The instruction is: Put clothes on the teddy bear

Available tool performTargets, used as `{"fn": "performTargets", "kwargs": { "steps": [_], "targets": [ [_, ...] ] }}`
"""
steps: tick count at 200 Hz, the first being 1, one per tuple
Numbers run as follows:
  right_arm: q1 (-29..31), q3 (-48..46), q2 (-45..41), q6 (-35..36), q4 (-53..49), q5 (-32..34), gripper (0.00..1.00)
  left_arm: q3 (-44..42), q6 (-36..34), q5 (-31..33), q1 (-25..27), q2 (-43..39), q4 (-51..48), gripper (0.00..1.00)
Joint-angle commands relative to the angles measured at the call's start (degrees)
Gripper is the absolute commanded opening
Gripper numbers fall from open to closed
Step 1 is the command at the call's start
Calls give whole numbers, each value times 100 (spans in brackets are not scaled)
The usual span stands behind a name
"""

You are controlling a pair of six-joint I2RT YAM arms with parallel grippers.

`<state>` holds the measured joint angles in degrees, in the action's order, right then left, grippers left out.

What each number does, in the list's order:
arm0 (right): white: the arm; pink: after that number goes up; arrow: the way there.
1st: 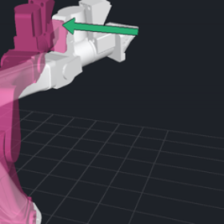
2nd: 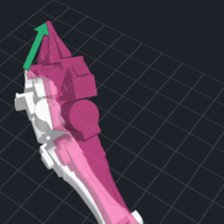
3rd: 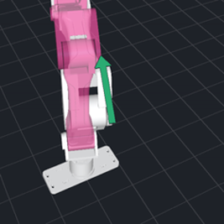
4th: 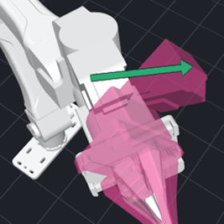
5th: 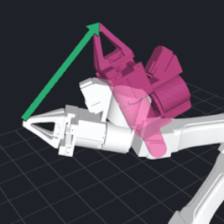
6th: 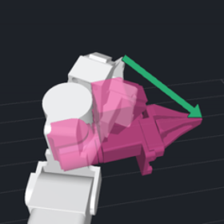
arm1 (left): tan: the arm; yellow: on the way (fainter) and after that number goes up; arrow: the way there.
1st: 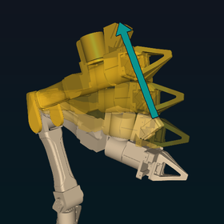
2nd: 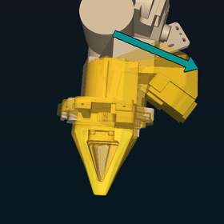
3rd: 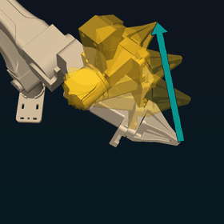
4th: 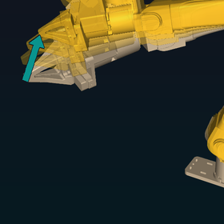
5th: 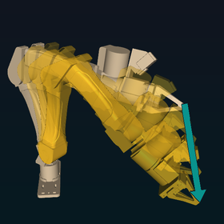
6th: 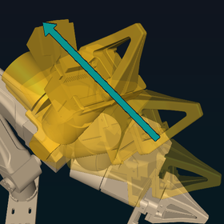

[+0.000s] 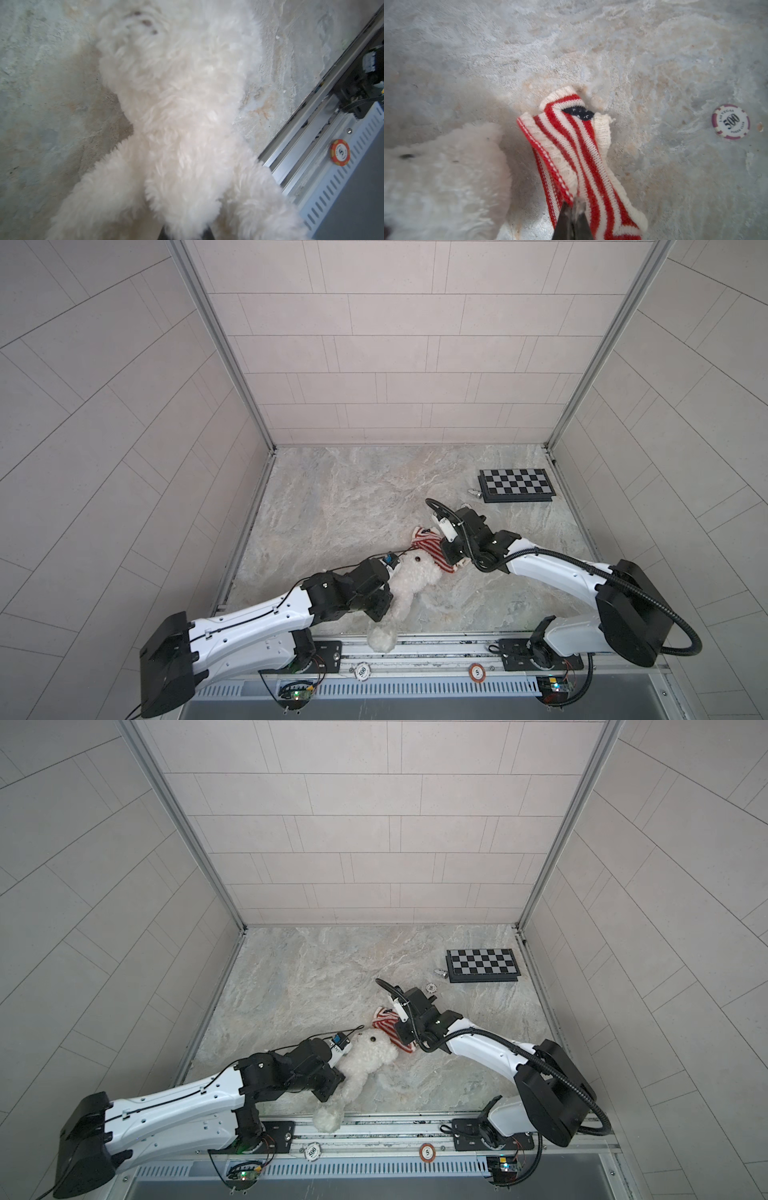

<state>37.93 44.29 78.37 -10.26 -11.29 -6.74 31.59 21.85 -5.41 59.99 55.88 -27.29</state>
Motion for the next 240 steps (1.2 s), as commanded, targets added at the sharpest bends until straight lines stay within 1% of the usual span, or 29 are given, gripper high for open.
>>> {"fn": "performTargets", "kwargs": {
  "steps": [1,25,51,109,137,176,188,228,240],
  "targets": [
    [4,-132,-279,149,284,-282,0,195,-235,5,33,147,160,0],
    [11,-352,-470,306,515,-462,0,271,-327,-23,57,288,198,0],
    [38,-437,-603,340,516,-648,0,404,-435,-65,83,461,172,0],
    [93,-608,-904,336,516,-679,0,555,-587,-307,96,731,199,0],
    [128,-641,-955,325,527,-808,0,576,-637,-337,120,739,220,0],
    [194,-668,-969,308,549,-939,0,703,-752,-417,119,956,418,0],
    [205,-668,-977,306,517,-935,0,701,-728,-334,119,995,499,0],
    [265,-729,-1008,317,435,-971,0,738,-501,366,93,1122,548,0],
    [291,-749,-1016,306,404,-974,0,694,-420,427,43,1134,637,0]
  ]
}}
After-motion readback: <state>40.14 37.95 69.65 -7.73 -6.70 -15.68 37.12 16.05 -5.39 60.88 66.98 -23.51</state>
